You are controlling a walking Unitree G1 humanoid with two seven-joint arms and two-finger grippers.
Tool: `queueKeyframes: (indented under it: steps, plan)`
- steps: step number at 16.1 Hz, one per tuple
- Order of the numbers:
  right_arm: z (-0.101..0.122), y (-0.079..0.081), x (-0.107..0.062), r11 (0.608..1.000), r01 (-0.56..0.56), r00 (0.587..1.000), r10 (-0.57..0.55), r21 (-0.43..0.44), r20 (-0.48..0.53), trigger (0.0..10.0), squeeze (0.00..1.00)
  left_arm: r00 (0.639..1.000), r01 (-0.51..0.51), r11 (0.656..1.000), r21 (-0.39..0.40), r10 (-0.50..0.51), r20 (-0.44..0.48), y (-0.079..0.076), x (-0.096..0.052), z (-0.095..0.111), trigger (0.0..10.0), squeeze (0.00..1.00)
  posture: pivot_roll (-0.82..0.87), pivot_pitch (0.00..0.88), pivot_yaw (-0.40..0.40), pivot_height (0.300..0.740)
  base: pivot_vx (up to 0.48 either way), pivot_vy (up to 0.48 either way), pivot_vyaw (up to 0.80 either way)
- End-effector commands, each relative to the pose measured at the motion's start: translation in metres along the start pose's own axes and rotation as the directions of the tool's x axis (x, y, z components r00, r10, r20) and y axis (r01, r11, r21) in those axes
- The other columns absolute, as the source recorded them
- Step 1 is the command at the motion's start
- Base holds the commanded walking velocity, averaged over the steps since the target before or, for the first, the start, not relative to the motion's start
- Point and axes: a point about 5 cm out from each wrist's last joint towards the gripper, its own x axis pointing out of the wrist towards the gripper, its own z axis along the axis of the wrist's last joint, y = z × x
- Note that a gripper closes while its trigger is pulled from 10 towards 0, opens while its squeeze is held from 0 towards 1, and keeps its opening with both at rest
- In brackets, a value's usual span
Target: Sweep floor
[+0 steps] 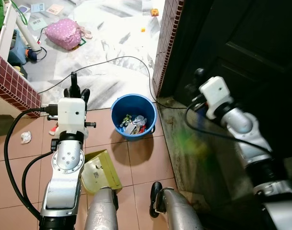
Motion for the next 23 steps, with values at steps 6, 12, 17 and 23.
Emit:
queueKeyframes:
  steps: [6, 12, 17, 23]
  plan:
    - [-0.011, -0.017, -0.004, 0.986, 0.157, 0.987, -0.159, -0.057, -0.024, 10.0, 0.00, 1.000, 0.007, 1.000, 0.008, -0.007, -0.021, 0.001, -0.002, -0.003, 10.0, 0.00, 0.05, 0.293, -0.037, 0.740, 0.000, 0.000, 0.00]
    - [0.027, -0.011, 0.016, 0.972, 0.235, 0.939, -0.235, 0.031, 0.250, 10.0, 0.00, 0.999, 0.039, 0.999, -0.029, -0.038, 0.012, -0.001, -0.009, 0.005, 10.0, 0.00, 0.07, 0.322, -0.029, 0.740, 0.000, 0.000, 0.00]
    - [0.041, -0.002, 0.025, 0.978, 0.208, 0.923, -0.208, 0.034, 0.323, 10.0, 0.00, 0.999, 0.039, 0.998, -0.045, -0.038, 0.015, -0.002, -0.009, 0.007, 10.0, 0.00, 0.07, 0.328, -0.035, 0.740, 0.263, 0.000, 0.00]
    - [0.040, 0.004, 0.024, 0.983, 0.181, 0.920, -0.183, 0.039, 0.346, 10.0, 0.00, 0.999, 0.032, 0.998, -0.050, -0.032, 0.011, -0.002, -0.010, 0.006, 10.0, 0.00, 0.06, 0.324, -0.046, 0.740, 0.293, 0.045, 0.00]
